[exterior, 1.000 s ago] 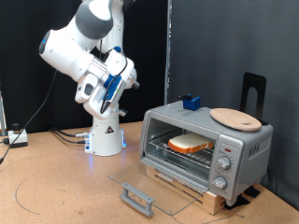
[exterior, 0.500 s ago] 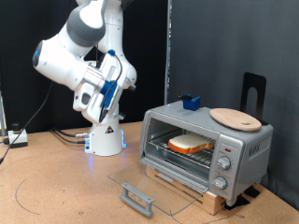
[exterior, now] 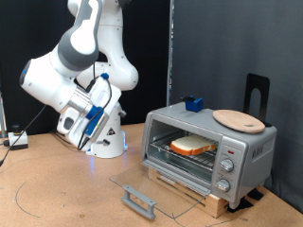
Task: Make a piece of toast with the oven
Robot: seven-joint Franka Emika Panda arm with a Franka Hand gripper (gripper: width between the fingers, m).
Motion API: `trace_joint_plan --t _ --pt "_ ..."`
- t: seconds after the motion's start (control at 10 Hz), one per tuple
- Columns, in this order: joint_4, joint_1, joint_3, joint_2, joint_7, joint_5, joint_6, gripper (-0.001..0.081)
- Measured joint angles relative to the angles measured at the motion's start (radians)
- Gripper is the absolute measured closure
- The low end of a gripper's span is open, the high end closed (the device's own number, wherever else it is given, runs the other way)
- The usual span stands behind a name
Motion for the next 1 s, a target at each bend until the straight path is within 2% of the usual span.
trace_joint_plan --t 0.3,0.5,0.7,1.0 --pt "0.003 -0.002 -0.011 0.014 -0.014 0.001 -0.054 -0.0003" --pt "0.039 -0.010 -0.022 0.074 -0.019 -0.006 -0.055 -0.0003" --pt "0.107 -0.016 -0.036 0.158 -0.017 -0.020 -0.061 -0.0003" --pt "0.237 -0.037 -0.053 0.275 -0.014 -0.068 -0.125 -0.0003"
